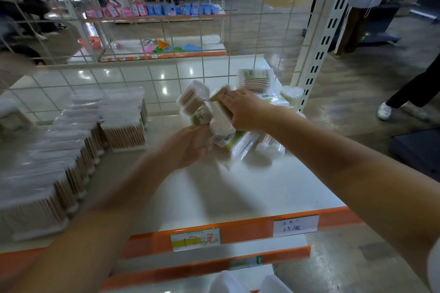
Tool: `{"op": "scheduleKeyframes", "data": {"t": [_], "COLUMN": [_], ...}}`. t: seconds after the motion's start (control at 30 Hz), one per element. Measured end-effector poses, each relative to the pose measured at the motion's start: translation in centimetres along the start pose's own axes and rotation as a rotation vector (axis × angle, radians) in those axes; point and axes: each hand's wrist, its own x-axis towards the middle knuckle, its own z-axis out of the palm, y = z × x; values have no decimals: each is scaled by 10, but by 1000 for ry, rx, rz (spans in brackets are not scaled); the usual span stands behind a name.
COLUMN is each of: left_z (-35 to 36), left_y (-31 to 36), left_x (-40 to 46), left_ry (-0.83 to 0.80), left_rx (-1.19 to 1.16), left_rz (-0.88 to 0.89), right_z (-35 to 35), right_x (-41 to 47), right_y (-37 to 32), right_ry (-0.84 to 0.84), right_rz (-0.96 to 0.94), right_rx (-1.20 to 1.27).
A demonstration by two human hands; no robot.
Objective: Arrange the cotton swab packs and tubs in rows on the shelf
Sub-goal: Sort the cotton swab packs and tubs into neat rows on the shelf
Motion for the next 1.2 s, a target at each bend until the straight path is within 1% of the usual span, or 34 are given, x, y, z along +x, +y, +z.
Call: {"op": "scheduleKeyframes", "data": {"t": [0.13, 0.27, 0.33, 0.43, 0.53, 0.6, 0.67, 0.73, 0.83, 0.97, 1.03, 1.1, 1.2], "left_z": [3, 2, 5, 16, 21, 20, 18, 14, 10, 7, 2, 0, -8], "left_y": [-2, 1, 3, 4, 6, 6, 3, 0, -5, 0, 6, 9, 17], "left_x": [-5, -13, -16, -17, -21, -24, -27, -29, -31, -35, -37, -38, -44], "left_ry": [33, 59, 68, 11, -24, 7, 36, 32, 31, 50, 94, 152, 216], "left_rx": [-27, -77, -96, -116, -142, -171, -275, -347, -394, -551, -702, -924, -1126], "left_rz": [-21, 28, -3, -71, -53, -32, -3, 3, -27, -47, -50, -82, -122], "right_z": [3, 4, 1, -3, -5, -8, -14, -22, -27, -24, -18, -7, 10], "right_x": [-2, -8, -10, -13, -17, -22, -28, -34, -45, -58, -65, -74, -88], "right_y": [-2, -5, -5, -5, -6, -7, -8, -7, -6, -7, -9, -13, -23], "right_ry": [31, 100, 113, 139, 177, 164, 131, 111, 109, 183, 223, 267, 291], "right_rz": [6, 9, -6, -18, -21, -25, -32, -41, -13, 31, 91, 159, 203], "right_rx": [42, 60, 59, 46, 26, 45, 89, 187, 379, 567, 711, 922, 1390]}}
